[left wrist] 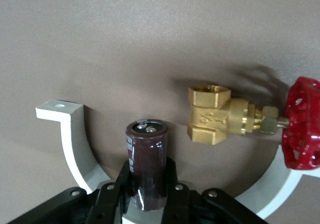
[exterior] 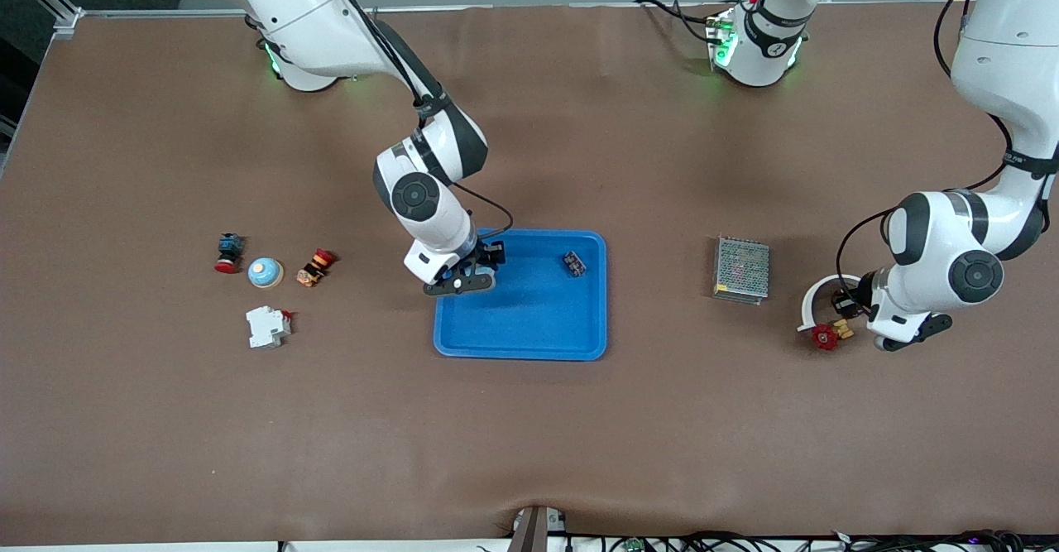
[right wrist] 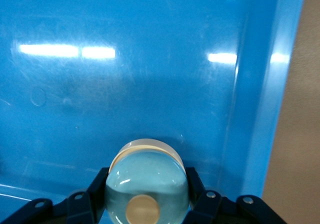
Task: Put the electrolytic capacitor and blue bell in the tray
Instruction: 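Lower the bell into the tray while the left gripper grasps the capacitor, then withdraw the right gripper to the other bell while the left gripper lifts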
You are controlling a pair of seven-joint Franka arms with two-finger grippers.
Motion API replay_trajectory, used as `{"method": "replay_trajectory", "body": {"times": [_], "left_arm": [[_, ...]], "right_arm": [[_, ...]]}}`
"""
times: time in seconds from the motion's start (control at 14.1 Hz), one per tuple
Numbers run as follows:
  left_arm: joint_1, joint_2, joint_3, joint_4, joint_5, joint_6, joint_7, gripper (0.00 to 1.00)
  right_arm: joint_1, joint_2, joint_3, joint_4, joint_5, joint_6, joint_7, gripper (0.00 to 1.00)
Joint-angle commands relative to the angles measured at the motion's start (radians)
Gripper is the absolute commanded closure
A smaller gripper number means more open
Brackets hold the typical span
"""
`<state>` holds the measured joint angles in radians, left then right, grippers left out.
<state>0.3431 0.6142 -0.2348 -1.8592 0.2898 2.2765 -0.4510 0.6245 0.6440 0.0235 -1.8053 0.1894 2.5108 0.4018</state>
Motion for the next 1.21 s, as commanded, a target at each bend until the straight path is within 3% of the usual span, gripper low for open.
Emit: {"method": "replay_trajectory", "body": {"times": [0.0,0.28,0.35,0.5,0.57,1.13], "left_arm": [[0.01,-0.031,-0.015,-0.006,0.012,-0.029,-0.003,1.0],[0.005,-0.079,-0.044,-0.005,0.005,-0.078,-0.006,1.0],[0.005,-0.096,-0.06,-0.002,0.003,-0.106,-0.008,1.0],[0.007,-0.116,-0.073,0.008,-0.001,-0.135,-0.009,1.0],[0.005,-0.126,-0.075,0.014,0.0,-0.14,-0.006,1.0],[0.022,-0.131,-0.069,0.031,0.014,-0.138,0.069,1.0]], "right_arm": [[0.021,0.012,-0.013,-0.003,-0.002,0.029,0.017,0.56],[0.029,0.017,-0.014,-0.003,-0.005,0.031,0.015,0.51],[0.027,0.017,-0.014,-0.003,-0.005,0.031,0.015,0.42],[0.026,0.017,-0.014,-0.002,-0.005,0.031,0.015,0.05],[0.026,0.017,-0.014,-0.002,-0.005,0.031,0.015,0.0],[0.003,-0.079,-0.014,0.006,-0.004,-0.098,0.0,0.0]]}}
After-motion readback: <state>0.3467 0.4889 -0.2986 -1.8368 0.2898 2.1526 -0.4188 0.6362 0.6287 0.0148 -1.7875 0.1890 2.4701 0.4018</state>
